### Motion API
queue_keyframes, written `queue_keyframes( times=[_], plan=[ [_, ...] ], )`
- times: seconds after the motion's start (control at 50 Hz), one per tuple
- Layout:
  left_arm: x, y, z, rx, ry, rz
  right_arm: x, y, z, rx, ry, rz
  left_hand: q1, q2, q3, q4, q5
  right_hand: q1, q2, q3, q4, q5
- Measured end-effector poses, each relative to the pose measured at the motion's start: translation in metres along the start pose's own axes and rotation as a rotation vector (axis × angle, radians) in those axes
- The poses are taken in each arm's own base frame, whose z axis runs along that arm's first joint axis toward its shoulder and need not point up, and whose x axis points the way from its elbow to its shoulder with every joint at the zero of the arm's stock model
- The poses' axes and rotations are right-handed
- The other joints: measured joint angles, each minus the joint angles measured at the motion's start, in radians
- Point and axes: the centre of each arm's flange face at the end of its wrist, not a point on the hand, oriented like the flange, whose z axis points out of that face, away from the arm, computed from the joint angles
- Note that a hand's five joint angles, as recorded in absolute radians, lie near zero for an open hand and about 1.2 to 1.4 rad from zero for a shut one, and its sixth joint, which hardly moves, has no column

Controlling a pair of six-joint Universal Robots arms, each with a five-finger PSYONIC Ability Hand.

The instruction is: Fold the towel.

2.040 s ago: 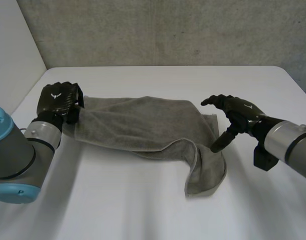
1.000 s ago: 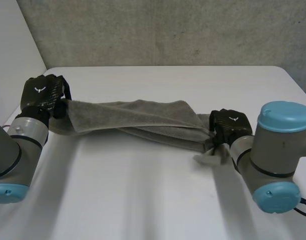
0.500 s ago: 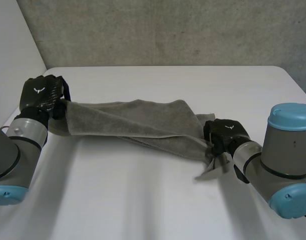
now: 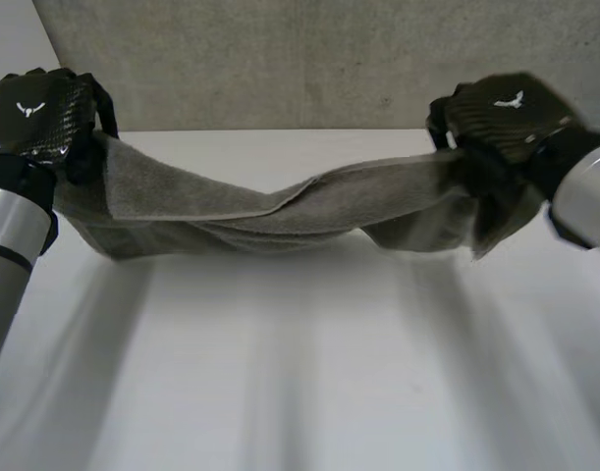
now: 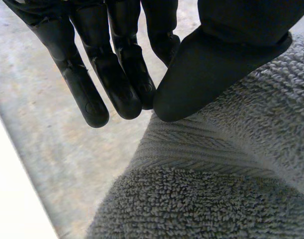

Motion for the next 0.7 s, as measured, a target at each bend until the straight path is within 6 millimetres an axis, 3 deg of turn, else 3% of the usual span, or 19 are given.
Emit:
queue_keyframes(
  times=[0.08,0.2,0.32,0.4,0.48,0.54,0.6,0.7],
  plan=[
    [0.007,-0.003,-0.011,-0.079,0.087,-0.015,0.01,-0.007,-0.015,-0.083,-0.049,-0.088,0.0,0.0,0.0,0.0,0.0,0.0,0.0,0.0,0.0,0.0],
    [0.015,0.015,-0.019,-0.242,0.166,-0.05,0.011,0.007,-0.018,-0.205,-0.132,-0.156,0.0,0.0,0.0,0.0,0.0,0.001,0.0,0.0,0.0,0.0],
    [0.02,0.056,-0.015,-0.425,0.2,-0.078,0.004,0.042,-0.001,-0.32,-0.225,-0.176,0.0,0.0,0.0,0.0,0.0,0.001,0.0,0.0,0.0,0.001],
    [0.021,0.085,0.002,-0.504,0.212,-0.069,-0.002,0.065,0.022,-0.369,-0.265,-0.196,0.0,0.0,0.0,0.0,0.0,0.001,0.0,0.0,0.0,0.0],
    [0.021,0.099,0.026,-0.502,0.212,-0.045,0.001,0.071,0.049,-0.349,-0.226,-0.239,0.0,0.0,0.0,0.0,0.0,0.001,0.0,0.0,0.0,0.0],
    [0.021,0.094,0.055,-0.43,0.2,-0.02,0.012,0.065,0.078,-0.254,-0.112,-0.291,0.0,0.0,0.0,0.0,0.0,0.001,0.0,0.0,0.0,0.001],
    [0.017,0.067,0.09,-0.265,0.163,0.006,0.031,0.043,0.107,-0.066,0.074,-0.329,0.0,0.0,0.0,0.0,0.0,0.001,0.0,0.0,0.0,0.001],
    [0.007,0.006,0.121,0.033,0.079,0.008,0.052,-0.011,0.111,0.262,0.292,-0.321,0.0,0.0,0.0,0.0,0.0,0.001,0.0,0.0,0.0,0.001]
  ],
)
